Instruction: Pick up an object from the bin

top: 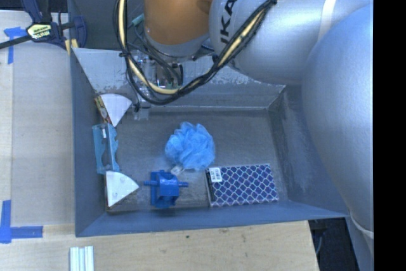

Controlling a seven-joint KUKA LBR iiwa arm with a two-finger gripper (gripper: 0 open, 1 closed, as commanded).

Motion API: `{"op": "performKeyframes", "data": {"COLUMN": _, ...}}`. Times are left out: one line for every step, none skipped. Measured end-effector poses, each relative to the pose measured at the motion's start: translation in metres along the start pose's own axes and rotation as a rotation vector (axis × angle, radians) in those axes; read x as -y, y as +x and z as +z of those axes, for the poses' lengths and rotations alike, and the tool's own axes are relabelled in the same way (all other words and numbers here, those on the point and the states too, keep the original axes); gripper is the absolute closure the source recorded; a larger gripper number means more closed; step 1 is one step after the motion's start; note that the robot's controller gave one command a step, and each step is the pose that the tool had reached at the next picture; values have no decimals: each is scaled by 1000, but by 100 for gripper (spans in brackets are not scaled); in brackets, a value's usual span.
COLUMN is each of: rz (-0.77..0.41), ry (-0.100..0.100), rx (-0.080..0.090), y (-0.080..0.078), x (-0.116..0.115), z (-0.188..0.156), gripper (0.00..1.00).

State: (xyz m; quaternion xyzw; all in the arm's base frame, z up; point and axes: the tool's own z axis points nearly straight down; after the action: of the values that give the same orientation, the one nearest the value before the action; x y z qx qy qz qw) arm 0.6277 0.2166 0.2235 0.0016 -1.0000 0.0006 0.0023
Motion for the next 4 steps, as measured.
{"op": "performKeyframes", "data": {"rz": 3, "ry": -2, "rx": 8, "y": -1, "x": 1, "z": -6, "gripper": 0}}
{"op": "performKeyframes", "data": {"rz": -272, "ry": -1, "rx": 2, "y": 10, "x": -7, "z": 75, "gripper": 0}}
{"op": "performKeyframes", "data": {"rz": -291, "ry": 0, "rx": 12, "y": 21, "x": 38, "z": 58, "gripper": 0}}
{"op": "performKeyframes", "data": {"rz": -394, "ry": 0, "rx": -1, "y": 15, "x": 61, "z": 126, "gripper": 0}}
